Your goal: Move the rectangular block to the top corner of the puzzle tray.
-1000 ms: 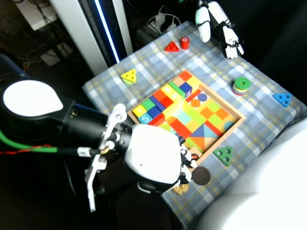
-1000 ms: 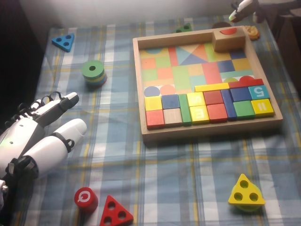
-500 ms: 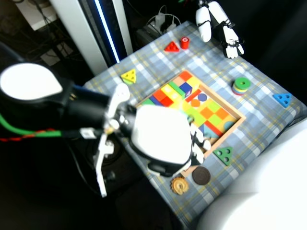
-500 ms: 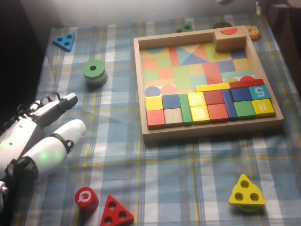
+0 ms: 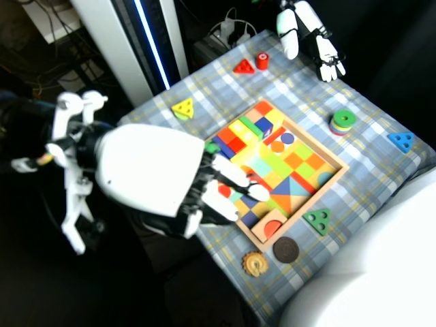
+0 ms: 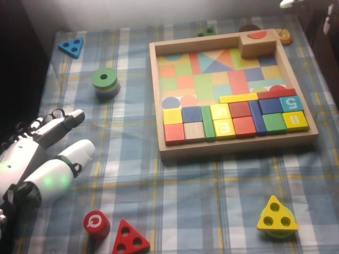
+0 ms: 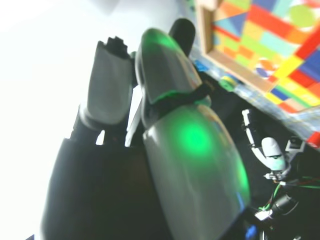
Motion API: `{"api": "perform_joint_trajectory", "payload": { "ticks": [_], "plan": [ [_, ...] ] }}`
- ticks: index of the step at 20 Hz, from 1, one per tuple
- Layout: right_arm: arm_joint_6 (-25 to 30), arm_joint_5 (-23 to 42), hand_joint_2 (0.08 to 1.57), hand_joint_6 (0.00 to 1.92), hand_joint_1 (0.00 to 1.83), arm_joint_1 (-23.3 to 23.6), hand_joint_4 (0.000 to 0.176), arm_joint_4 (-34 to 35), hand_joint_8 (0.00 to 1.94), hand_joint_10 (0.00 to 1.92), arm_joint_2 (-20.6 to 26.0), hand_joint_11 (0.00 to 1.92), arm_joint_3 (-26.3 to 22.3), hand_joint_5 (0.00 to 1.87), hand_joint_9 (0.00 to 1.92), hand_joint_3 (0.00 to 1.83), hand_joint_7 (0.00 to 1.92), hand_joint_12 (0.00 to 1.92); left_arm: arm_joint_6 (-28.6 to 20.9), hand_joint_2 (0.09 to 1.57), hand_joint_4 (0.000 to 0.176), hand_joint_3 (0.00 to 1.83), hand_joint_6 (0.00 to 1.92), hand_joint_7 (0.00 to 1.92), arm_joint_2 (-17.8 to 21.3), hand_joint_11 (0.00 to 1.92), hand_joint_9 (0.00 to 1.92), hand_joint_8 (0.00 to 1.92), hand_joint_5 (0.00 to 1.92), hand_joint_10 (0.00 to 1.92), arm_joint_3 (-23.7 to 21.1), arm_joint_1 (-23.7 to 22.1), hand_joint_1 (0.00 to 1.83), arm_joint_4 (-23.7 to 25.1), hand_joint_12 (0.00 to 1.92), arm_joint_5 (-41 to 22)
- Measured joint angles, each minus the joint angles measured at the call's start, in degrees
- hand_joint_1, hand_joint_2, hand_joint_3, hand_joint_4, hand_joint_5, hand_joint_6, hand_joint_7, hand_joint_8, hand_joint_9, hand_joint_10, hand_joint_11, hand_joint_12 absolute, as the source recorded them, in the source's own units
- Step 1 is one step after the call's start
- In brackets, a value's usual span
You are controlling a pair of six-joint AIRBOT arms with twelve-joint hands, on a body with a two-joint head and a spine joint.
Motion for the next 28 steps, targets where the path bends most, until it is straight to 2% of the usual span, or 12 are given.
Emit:
{"api": "perform_joint_trajectory", "payload": {
  "ticks": [3, 7, 12, 13, 14, 15, 16, 18, 21, 23, 25, 28],
  "plan": [
    [-10.56, 9.73, 1.2, 0.0, 1.51, -12.22, 0.0, 18.49, 1.94, 1.92, 2.14, 1.48, -4.92, 0.46, 1.49, 0.0, 1.27, 1.92, 0.0, 1.36, 0.062, 0.0, 0.01, 0.31, 0.0, 0.0, 0.2, 0.01, 0.33, 0.01, -0.07, 0.07, 0.07, 0.0, 0.0, -0.63],
    [-25.2, 21.99, 1.26, 0.01, 1.12, -24.52, 0.0, 33.97, 1.94, 1.92, 4.28, 1.52, -14.53, 0.46, 1.53, 0.01, 1.29, 1.92, 0.0, 1.37, 0.054, 0.0, 0.0, 0.29, 0.0, 0.0, 0.18, 0.0, 0.32, 0.0, -0.13, 0.07, 0.03, -0.39, 0.0, -0.7],
    [-28.7, 44.44, 1.29, 0.01, 0.91, -44.46, 0.0, 51.1, 1.94, 1.92, 4.74, 1.37, -21.79, 0.34, 1.38, 0.01, 1.13, 1.92, 0.0, 1.37, 0.054, 0.0, 0.0, 0.3, -0.02, 0.0, 0.19, 0.0, 0.32, 0.0, -0.11, 0.02, 0.04, -1.16, 0.0, -0.59],
    [-29.2, 47.15, 1.31, 0.01, 0.86, -45.88, 0.0, 52.74, 1.85, 1.92, 4.94, 1.22, -23.3, 0.31, 1.23, 0.01, 1.01, 1.92, 0.0, 1.37, 0.058, 0.0, 0.0, 0.3, -0.02, 0.0, 0.2, 0.0, 0.32, 0.0, -0.11, -0.44, 0.04, -1.09, 0.0, -0.13],
    [-30.21, 50.25, 1.34, 0.0, 0.79, -46.9, 0.0, 54.55, 1.62, 1.88, 5.05, 0.74, -24.9, 0.26, 0.86, 0.01, 0.79, 1.92, -0.02, 1.37, 0.049, 0.0, 0.0, 0.29, -0.02, 0.0, 0.19, 0.0, 0.32, 0.0, -0.11, -0.68, 0.07, -0.74, 0.0, -0.09],
    [-33.4, 54.16, 1.34, 0.01, 0.68, -47.32, 0.0, 54.88, 1.07, 1.46, 4.96, 0.27, -26.69, 0.3, 0.52, 0.0, 0.68, 1.92, -0.02, 1.38, 0.037, 0.0, 0.0, 0.3, -0.02, 0.0, 0.19, 0.0, 0.33, 0.0, -0.11, -0.66, 0.08, -0.13, 0.0, -0.24],
    [-36.13, 55.89, 1.35, 0.0, 0.58, -47.32, 0.0, 55.15, 0.67, 1.17, 4.94, 0.05, -27.91, 0.3, 0.42, 0.0, 0.66, 1.75, -0.02, 1.38, 0.039, 0.0, 0.0, 0.28, -0.02, 0.0, 0.18, 0.0, 0.32, 0.0, -0.11, -0.66, 0.04, -0.07, 0.0, -0.22],
    [-40.54, 57.83, 1.36, 0.0, 0.3, -47.32, 0.0, 55.74, 0.11, 0.57, 4.04, 0.03, -29.59, 0.27, 0.39, 0.0, 0.52, 1.55, 0.0, 1.38, 0.038, 0.0, 0.0, 0.29, -0.02, 0.0, 0.19, 0.0, 0.33, 0.01, -0.11, -0.61, 0.05, -1.09, 0.0, -0.28],
    [-40.81, 59.12, 1.31, 0.0, 0.08, -47.71, 0.0, 57.86, 0.0, 0.12, 1.7, 0.0, -30.21, 0.24, 0.31, 0.0, 0.29, 1.37, 0.0, 1.38, 0.04, 0.0, 0.0, 0.3, -0.79, 0.0, 0.2, 0.0, 0.33, 0.01, 0.04, -0.61, 0.08, -1.6, 0.0, -0.52],
    [-40.83, 59.47, 1.25, 0.01, 0.01, -47.71, 0.0, 58.73, 0.02, 0.02, 0.57, 0.0, -30.25, 0.22, 0.15, 0.0, 0.19, 0.72, -0.04, 1.37, 0.035, 0.0, 0.0, 0.3, -1.03, 0.0, 0.2, 0.0, 0.34, 0.01, -0.09, -0.52, 0.05, -1.31, 0.0, -0.35],
    [-40.85, 60.19, 1.13, 0.0, 0.0, -47.71, 0.0, 58.93, 0.01, 0.01, -0.11, 0.0, -30.62, 0.19, 0.05, 0.0, 0.1, 0.29, 0.0, 1.37, 0.044, 0.0, 0.0, 0.3, -1.05, 0.0, 0.19, 0.0, 0.33, 0.0, -0.07, -0.42, 0.02, -1.64, 0.0, -0.57],
    [-40.85, 62.49, 1.03, 0.0, 0.0, -47.71, 0.0, 59.98, 0.0, 0.01, -1.29, 0.0, -31.06, 0.21, 0.07, 0.0, 0.12, 0.18, 0.04, 1.37, 0.026, 0.0, 0.01, 0.31, -1.51, 0.0, 0.2, 0.0, 0.34, 0.01, -0.2, 0.13, 0.06, -2.78, 0.0, -1.53]
  ]
}}
